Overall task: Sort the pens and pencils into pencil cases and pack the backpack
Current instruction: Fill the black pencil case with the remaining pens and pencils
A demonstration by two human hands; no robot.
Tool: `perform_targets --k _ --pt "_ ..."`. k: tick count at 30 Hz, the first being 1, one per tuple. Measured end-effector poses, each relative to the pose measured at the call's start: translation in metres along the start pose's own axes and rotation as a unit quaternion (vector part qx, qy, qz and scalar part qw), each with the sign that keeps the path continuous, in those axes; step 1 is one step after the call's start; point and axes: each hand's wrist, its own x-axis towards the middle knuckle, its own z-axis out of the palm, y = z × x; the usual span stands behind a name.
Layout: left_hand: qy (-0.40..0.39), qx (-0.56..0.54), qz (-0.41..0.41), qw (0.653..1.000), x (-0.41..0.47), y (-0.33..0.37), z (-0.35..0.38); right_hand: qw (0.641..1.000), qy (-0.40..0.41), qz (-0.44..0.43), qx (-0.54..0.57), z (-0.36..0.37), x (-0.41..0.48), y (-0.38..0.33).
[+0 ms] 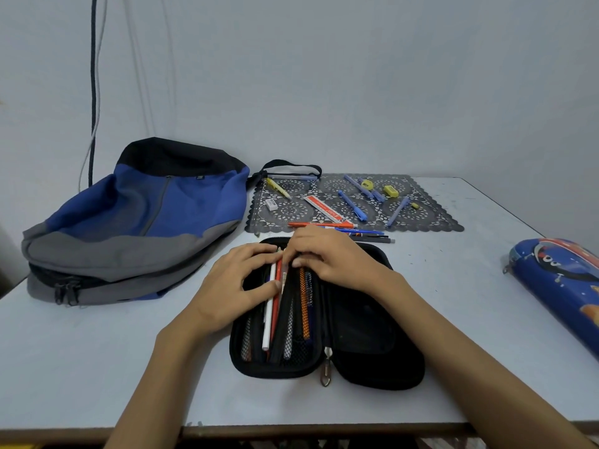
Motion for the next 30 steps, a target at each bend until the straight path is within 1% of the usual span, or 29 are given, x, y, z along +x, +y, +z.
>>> perform_targets --k 6,12,16,18,20,23,25,26,27,30 --pt "-0.014 -0.001 0.006 1.0 0.0 0.0 0.0 0.998 0.052 -0.021 0.036 0.005 0.003 -0.001" --pt "-0.022 -0.012 -0.009 1.0 0.001 -0.001 -0.001 0.997 0.065 -0.023 0.036 0.008 0.003 -0.001" --pt "-0.035 -0.009 0.009 0.999 0.001 0.001 0.0 0.996 0.065 -0.036 0.042 0.01 0.005 -0.002" --pt "-0.048 -0.015 -0.011 0.999 0.0 0.005 0.002 0.995 0.071 -0.035 0.059 0.01 0.006 -0.002" --pt "-0.05 -0.06 -0.027 0.997 -0.001 0.005 0.003 0.994 0.077 -0.027 0.072 0.009 0.006 -0.002" --pt "-0.055 -0.176 -0.028 0.982 -0.003 0.007 0.001 0.994 0.076 -0.017 0.076 0.007 0.005 0.0" --pt "-0.04 -0.241 -0.033 0.969 -0.005 0.011 -0.004 0.994 0.072 -0.013 0.081 0.007 0.005 0.001" --pt "-0.029 -0.254 -0.035 0.966 -0.005 0.011 -0.006 0.994 0.072 -0.012 0.084 0.007 0.004 0.001" --pt "-0.024 -0.246 -0.038 0.968 -0.004 0.01 -0.006 0.993 0.073 -0.01 0.086 0.007 0.004 0.001" --pt "-0.036 -0.168 -0.056 0.984 -0.004 0.005 -0.004 0.993 0.081 -0.011 0.081 0.007 0.004 0.001"
